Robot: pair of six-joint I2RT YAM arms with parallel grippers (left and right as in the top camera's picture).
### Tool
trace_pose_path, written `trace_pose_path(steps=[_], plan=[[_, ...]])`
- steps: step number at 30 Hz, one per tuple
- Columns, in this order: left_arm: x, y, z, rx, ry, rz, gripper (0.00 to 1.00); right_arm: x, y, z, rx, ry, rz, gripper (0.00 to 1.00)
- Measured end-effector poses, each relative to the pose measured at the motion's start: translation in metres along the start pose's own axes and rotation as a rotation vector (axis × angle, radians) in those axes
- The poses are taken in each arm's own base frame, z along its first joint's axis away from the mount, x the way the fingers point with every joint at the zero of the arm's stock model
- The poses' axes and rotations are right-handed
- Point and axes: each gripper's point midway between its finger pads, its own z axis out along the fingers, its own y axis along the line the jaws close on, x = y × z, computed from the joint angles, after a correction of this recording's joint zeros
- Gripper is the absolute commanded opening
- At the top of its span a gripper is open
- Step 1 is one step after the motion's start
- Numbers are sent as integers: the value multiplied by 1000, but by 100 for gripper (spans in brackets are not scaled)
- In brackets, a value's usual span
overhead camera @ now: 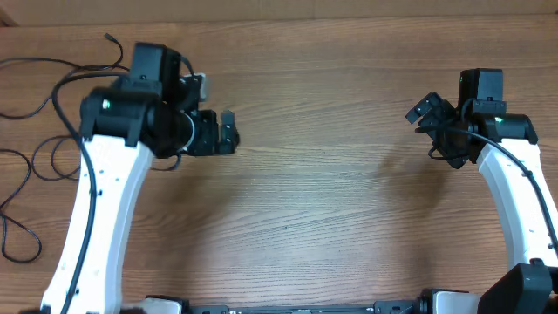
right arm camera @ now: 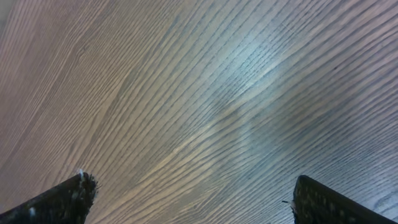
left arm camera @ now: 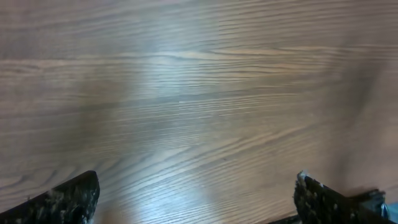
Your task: Untangle cables
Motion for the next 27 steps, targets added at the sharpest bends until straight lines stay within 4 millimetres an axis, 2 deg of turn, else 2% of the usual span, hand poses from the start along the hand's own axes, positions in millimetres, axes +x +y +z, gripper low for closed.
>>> trace_pose_path(steps=[3, 6, 7, 10, 17, 20, 24, 27], plan=[[9, -7, -25, 15, -62, 25, 100, 0, 0, 0, 0, 0, 0, 100], [27, -9, -53, 13, -109, 35, 100, 0, 0, 0, 1, 1, 0, 100], [40, -9, -68, 13, -136, 42, 99, 0, 0, 0, 0, 1, 0, 100], [65, -10, -97, 22, -199, 57, 100, 0, 0, 0, 0, 1, 0, 100], [118, -12, -148, 56, -370, 96, 100, 0, 0, 0, 1, 1, 0, 100], [148, -9, -160, 75, -435, 92, 100, 0, 0, 0, 1, 1, 0, 100], [195, 2, -158, 89, -459, 64, 100, 0, 0, 0, 0, 0, 0, 100], [214, 7, -157, 99, -473, 46, 100, 0, 0, 0, 0, 0, 0, 100]])
